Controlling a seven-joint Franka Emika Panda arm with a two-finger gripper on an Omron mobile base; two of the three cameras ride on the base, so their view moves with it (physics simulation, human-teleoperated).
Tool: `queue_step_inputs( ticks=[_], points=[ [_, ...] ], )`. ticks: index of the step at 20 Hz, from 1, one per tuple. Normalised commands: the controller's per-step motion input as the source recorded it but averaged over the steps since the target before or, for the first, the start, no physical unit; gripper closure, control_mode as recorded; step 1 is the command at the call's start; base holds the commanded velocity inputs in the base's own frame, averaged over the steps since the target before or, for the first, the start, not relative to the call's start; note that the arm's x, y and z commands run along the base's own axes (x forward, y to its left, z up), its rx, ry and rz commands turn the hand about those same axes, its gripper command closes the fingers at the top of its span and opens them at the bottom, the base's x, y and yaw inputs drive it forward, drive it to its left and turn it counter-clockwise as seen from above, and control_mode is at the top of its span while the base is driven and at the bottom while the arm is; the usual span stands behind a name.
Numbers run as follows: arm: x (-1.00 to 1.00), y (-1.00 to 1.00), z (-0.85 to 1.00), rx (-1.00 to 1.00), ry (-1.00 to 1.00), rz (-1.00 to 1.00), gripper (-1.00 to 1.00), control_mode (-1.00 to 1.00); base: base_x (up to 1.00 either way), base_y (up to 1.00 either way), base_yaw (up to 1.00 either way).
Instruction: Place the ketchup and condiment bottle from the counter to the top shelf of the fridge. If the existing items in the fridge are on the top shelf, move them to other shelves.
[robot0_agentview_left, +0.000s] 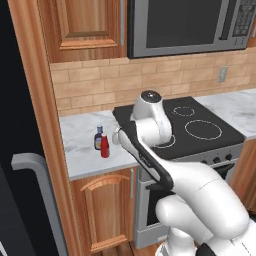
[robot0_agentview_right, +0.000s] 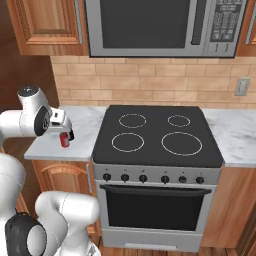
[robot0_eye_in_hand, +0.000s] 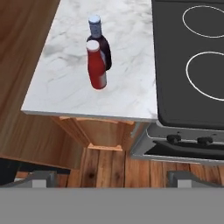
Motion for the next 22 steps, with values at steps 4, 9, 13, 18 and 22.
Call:
queue_step_inputs(
  ticks=[4,9,13,18,22],
  points=[
    [0.37,0.05,-0.36,0.00,0.00,0.00,-1.00,-1.00,0.00,0.00,0.00],
    [0.44,0.25,-0.32,0.00,0.00,0.00,-1.00,-1.00,0.00,0.00,0.00],
    [0.21,0.35,-0.36,0.00,0.00,0.00,-1.00,-1.00,0.00,0.00,0.00],
    [0.25,0.18,-0.34,0.00,0.00,0.00,-1.00,-1.00,0.00,0.00,0.00],
    [0.28,0.01,-0.23,0.00,0.00,0.00,-1.00,-1.00,0.00,0.00,0.00]
  ],
)
